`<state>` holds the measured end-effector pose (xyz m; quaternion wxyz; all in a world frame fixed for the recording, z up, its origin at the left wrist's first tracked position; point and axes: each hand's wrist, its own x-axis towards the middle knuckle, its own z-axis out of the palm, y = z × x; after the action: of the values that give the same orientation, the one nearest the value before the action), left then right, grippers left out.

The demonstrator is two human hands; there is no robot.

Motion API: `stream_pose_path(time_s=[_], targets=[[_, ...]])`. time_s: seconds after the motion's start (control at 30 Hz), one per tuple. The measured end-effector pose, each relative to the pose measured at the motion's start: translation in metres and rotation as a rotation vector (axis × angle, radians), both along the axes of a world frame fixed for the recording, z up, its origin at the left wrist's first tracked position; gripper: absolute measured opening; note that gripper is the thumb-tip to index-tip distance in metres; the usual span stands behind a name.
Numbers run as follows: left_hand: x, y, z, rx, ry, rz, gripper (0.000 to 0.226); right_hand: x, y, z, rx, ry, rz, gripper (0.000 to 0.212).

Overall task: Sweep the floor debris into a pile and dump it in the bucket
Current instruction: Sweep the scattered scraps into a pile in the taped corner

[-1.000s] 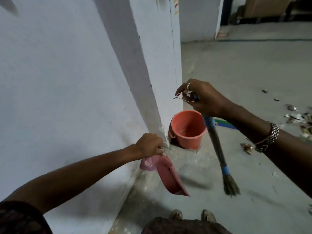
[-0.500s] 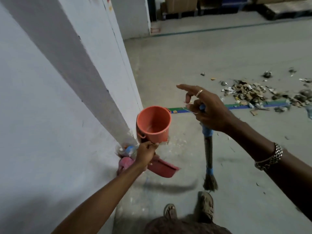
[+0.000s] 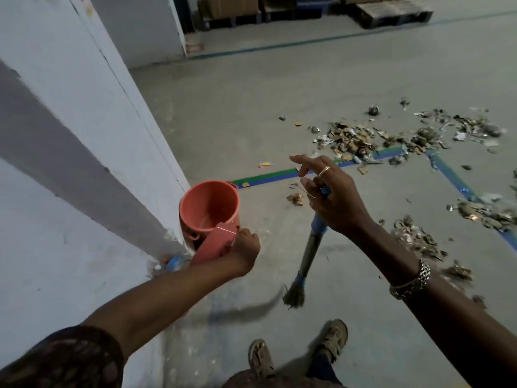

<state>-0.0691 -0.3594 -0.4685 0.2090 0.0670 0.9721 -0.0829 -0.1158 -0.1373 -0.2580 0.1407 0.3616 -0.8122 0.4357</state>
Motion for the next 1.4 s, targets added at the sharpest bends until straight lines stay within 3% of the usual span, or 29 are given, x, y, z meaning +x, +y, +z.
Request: stream_pose_path(time_s=[0.07,0.13,0.2,0.27,0.37,0.5,0.6,0.67,0.73,0.8,0.9,1.03,1.1,1.17,1.3,1.4], targets=[[-0.019,0.015,0.009,-0.171,-0.014,-0.005,0.032,-0.008,0.016,-0.003,-0.047,-0.032,-0.019,0.042],[-0.03,0.03,0.024,-0.15,-0.079,0.029,0.021,-0.021,0.033,-0.006,-0.076,-0.038,-0.058,0.038],[-0.041,0.047,0.038,-0.137,-0.03,0.012,0.038,-0.035,0.052,-0.012,-0.036,-0.028,-0.125,0.029],[-0.057,0.067,0.048,-0.236,0.024,-0.063,0.05,-0.052,0.076,-0.013,0.075,0.008,-0.222,0.025],[-0.096,0.091,0.039,-0.184,0.073,0.014,0.06,-0.073,0.115,-0.005,0.326,-0.015,-0.354,0.048],[-0.135,0.11,0.043,0.104,-0.029,0.145,0.028,-0.101,0.171,-0.005,0.476,-0.023,-0.419,0.056],[-0.166,0.126,0.037,-0.038,-0.123,0.07,0.026,-0.121,0.208,-0.014,0.525,0.01,-0.413,0.055],[-0.186,0.137,0.032,-0.083,-0.393,0.144,0.018,-0.134,0.232,-0.022,0.52,0.003,-0.422,0.058],[-0.207,0.136,0.025,-0.017,-0.642,0.323,0.036,-0.148,0.257,-0.03,0.494,-0.008,-0.448,0.061],[-0.217,0.139,0.016,0.194,-0.838,0.638,0.038,-0.16,0.283,-0.033,0.438,0.002,-0.481,0.061],[-0.205,0.15,0.005,0.608,-0.874,1.043,0.027,-0.167,0.316,-0.031,0.316,0.035,-0.537,0.051],[-0.19,0.163,-0.031,0.955,-0.972,1.261,0.032,-0.175,0.357,-0.043,0.296,0.062,-0.672,0.038],[-0.185,0.168,-0.047,1.01,-1.011,1.268,0.034,-0.182,0.374,-0.051,0.409,0.013,-0.708,0.033],[-0.184,0.17,-0.065,1.118,-1.035,1.28,0.031,-0.195,0.387,-0.054,0.651,-0.092,-0.691,0.035],[-0.192,0.175,-0.089,1.336,-0.989,1.382,0.03,-0.218,0.386,-0.048,1.115,-0.357,-0.55,0.018],[-0.203,0.177,-0.107,1.359,-1.015,1.413,0.034,-0.233,0.375,-0.047,1.22,-0.643,-0.489,0.034]])
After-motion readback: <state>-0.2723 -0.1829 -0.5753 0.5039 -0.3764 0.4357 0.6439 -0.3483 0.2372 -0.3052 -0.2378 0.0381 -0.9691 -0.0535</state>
